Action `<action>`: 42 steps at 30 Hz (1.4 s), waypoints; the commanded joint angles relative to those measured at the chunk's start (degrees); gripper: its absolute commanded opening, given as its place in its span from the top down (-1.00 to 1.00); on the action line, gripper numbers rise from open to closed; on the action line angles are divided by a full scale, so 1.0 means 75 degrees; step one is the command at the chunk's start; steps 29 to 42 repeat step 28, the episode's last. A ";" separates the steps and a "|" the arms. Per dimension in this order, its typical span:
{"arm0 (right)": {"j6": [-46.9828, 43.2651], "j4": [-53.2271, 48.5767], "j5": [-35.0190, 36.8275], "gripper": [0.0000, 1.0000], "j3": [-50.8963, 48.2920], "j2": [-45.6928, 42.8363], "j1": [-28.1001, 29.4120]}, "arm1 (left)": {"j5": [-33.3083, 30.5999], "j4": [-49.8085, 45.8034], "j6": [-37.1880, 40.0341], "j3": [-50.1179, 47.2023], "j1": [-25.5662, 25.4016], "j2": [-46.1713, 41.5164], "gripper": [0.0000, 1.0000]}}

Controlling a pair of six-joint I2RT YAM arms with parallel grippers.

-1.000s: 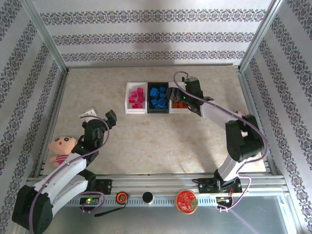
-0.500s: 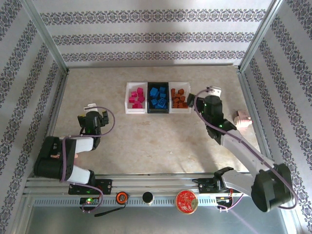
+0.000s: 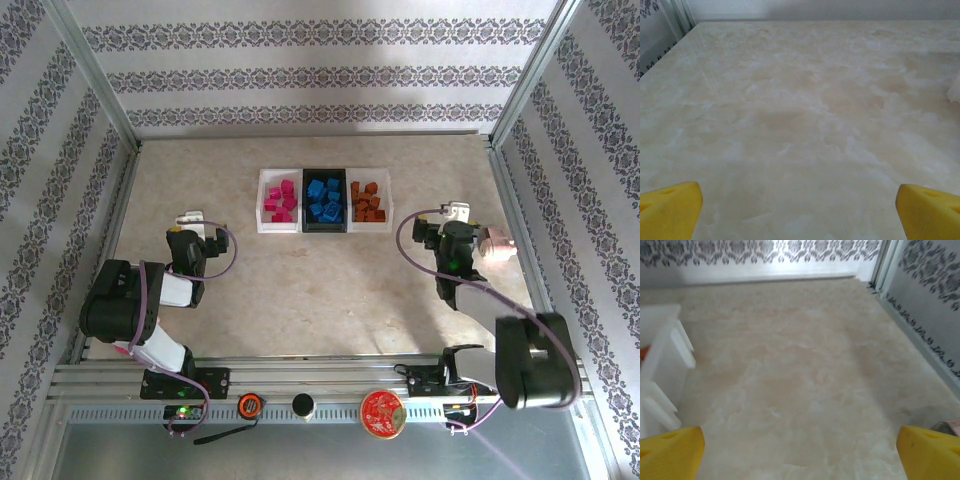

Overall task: Sort the legos into containers by color
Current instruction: Reset both arms

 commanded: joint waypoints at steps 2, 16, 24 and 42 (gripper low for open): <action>-0.0356 0.1995 -0.0830 -0.96 -0.0105 0.1128 -0.0159 | -0.0015 0.0368 -0.0076 0.0051 0.0071 0.0010 -0.99; -0.0235 0.2637 -0.0968 -0.96 0.0034 0.2015 -0.0278 | 0.0934 -0.0325 0.0293 0.0413 0.0060 0.0001 -0.99; -0.0242 0.2636 -0.0962 -0.96 0.0034 0.2007 -0.0266 | 0.0947 -0.0337 0.0289 0.0424 0.0060 0.0010 -0.99; -0.0242 0.2630 -0.0952 -0.96 0.0034 0.1996 -0.0266 | 0.0954 -0.0326 0.0281 0.0419 0.0060 0.0001 -0.99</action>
